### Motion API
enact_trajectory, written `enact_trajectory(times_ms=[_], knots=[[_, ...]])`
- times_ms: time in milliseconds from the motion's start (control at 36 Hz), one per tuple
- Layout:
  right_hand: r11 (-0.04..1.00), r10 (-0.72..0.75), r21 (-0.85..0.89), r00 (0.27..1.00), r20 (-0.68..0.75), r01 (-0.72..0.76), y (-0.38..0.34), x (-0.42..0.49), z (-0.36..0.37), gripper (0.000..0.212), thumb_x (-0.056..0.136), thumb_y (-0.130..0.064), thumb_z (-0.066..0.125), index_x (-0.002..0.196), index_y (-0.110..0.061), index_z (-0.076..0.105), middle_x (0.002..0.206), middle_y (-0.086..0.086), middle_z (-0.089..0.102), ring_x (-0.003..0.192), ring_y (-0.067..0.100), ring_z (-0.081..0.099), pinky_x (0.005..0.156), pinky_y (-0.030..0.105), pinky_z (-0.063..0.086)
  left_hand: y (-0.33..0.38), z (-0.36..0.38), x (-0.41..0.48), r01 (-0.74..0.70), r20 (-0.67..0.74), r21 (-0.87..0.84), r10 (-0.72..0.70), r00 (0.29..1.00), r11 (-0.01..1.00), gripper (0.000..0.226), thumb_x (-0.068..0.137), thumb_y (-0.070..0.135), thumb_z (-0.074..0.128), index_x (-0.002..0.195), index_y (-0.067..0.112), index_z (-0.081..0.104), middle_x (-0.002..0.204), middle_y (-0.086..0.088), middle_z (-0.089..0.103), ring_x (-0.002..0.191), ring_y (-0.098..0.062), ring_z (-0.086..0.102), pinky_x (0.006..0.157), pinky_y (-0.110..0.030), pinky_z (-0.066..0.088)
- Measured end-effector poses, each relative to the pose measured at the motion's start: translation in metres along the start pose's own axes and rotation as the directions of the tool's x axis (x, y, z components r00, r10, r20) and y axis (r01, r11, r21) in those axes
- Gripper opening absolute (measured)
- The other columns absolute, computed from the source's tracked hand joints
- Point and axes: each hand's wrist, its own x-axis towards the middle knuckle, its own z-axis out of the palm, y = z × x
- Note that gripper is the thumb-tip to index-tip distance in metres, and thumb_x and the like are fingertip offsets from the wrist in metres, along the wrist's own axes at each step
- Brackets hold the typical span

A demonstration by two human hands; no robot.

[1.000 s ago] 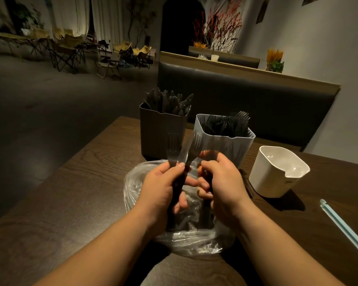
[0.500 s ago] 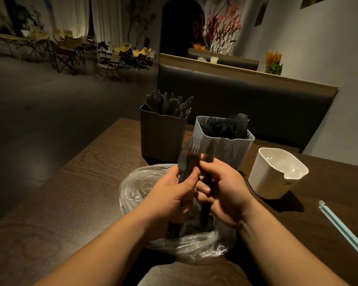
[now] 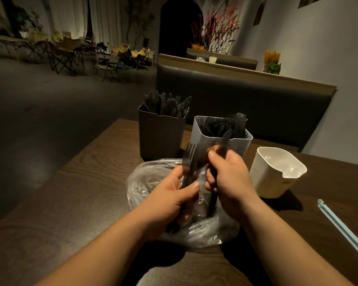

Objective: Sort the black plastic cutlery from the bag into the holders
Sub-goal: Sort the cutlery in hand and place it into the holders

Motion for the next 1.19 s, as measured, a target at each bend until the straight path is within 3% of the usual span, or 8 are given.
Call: enact_trajectory(times_ms=[111, 222, 361, 528, 722, 972, 1083, 1194], knots=[[0.971, -0.185, -0.175, 0.974, -0.132, 0.161, -0.008, 0.004, -0.004, 0.027, 0.107, -0.026, 0.041, 0.09, -0.012, 0.057, 0.081, 0.011, 0.072, 0.058, 0.014, 0.057, 0.057, 0.031, 0.044, -0.003, 0.001, 0.001, -0.02, -0.061, 0.027, 0.021, 0.998, 0.999, 0.014, 0.103, 0.021, 0.05, 0.109, 0.019, 0.062, 0.071, 0.001, 0.056, 0.054, -0.012, 0.045, 0.049, -0.026, 0.034], [0.973, -0.23, -0.051, 0.957, -0.174, 0.225, -0.021, 0.002, -0.001, 0.025, 0.109, -0.021, 0.036, 0.098, -0.012, 0.057, 0.086, 0.008, 0.076, 0.083, 0.018, 0.075, 0.078, 0.033, 0.058, -0.008, 0.004, 0.003, -0.048, -0.155, 0.022, 0.051, 0.987, 0.999, 0.013, 0.1, 0.026, 0.054, 0.096, 0.018, 0.063, 0.071, 0.001, 0.058, 0.054, -0.011, 0.046, 0.051, -0.027, 0.036], [0.941, -0.136, 0.3, 0.987, -0.08, 0.154, -0.033, -0.001, 0.008, 0.02, 0.109, -0.023, 0.034, 0.112, -0.009, 0.047, 0.081, 0.008, 0.073, 0.072, 0.027, 0.073, 0.067, 0.034, 0.061, -0.007, 0.003, 0.006, -0.083, -0.268, 0.019, 0.085, 0.96, 0.996, 0.011, 0.098, 0.024, 0.058, 0.094, 0.014, 0.06, 0.068, 0.0, 0.057, 0.052, -0.013, 0.049, 0.048, -0.026, 0.041], [0.884, -0.144, 0.444, 0.989, -0.038, 0.146, -0.039, 0.011, 0.03, 0.026, 0.109, -0.035, 0.032, 0.106, -0.013, 0.046, 0.067, -0.001, 0.048, 0.049, 0.01, 0.037, 0.048, 0.023, 0.033, -0.003, 0.001, 0.003, -0.123, -0.302, -0.079, 0.094, 0.949, 0.989, 0.012, 0.093, 0.02, 0.063, 0.097, 0.009, 0.059, 0.076, -0.008, 0.067, 0.045, -0.016, 0.05, 0.041, -0.023, 0.041], [0.952, -0.184, 0.229, 0.978, -0.094, 0.202, -0.044, 0.033, 0.062, 0.023, 0.106, -0.038, 0.04, 0.105, -0.016, 0.043, 0.065, -0.002, 0.043, 0.046, 0.008, 0.036, 0.042, 0.021, 0.032, -0.002, 0.0, 0.007, -0.243, -0.515, -0.089, 0.165, 0.841, 0.966, 0.004, 0.094, 0.014, 0.065, 0.096, 0.011, 0.064, 0.079, -0.01, 0.073, 0.047, -0.011, 0.054, 0.044, -0.023, 0.045], [0.972, -0.232, -0.078, 0.944, -0.234, 0.22, -0.046, 0.058, 0.093, 0.045, 0.092, -0.063, 0.049, 0.09, -0.018, 0.052, 0.064, 0.001, 0.05, 0.058, 0.016, 0.052, 0.056, 0.033, 0.046, -0.001, -0.005, 0.01, -0.302, -0.6, 0.01, 0.247, 0.761, 0.953, 0.009, 0.093, 0.013, 0.069, 0.101, 0.014, 0.064, 0.082, -0.006, 0.074, 0.051, -0.012, 0.056, 0.047, -0.024, 0.046], [0.941, -0.27, -0.244, 0.955, -0.124, 0.234, -0.053, 0.062, 0.091, 0.04, 0.097, -0.055, 0.051, 0.087, -0.017, 0.057, 0.071, 0.002, 0.056, 0.07, 0.019, 0.058, 0.069, 0.04, 0.05, -0.001, -0.01, 0.014, -0.324, -0.645, -0.043, 0.222, 0.732, 0.945, 0.006, 0.096, 0.011, 0.064, 0.101, 0.012, 0.062, 0.074, -0.004, 0.071, 0.045, -0.011, 0.05, 0.041, -0.022, 0.04], [0.773, -0.25, -0.589, 0.967, 0.058, 0.235, -0.073, 0.067, 0.077, 0.031, 0.103, -0.048, 0.042, 0.087, -0.025, 0.053, 0.08, -0.002, 0.057, 0.075, 0.013, 0.056, 0.07, 0.032, 0.045, -0.001, -0.019, 0.016, -0.315, -0.685, -0.023, 0.215, 0.696, 0.949, 0.004, 0.096, 0.016, 0.065, 0.099, 0.018, 0.065, 0.069, 0.001, 0.069, 0.048, -0.009, 0.053, 0.045, -0.022, 0.043]])
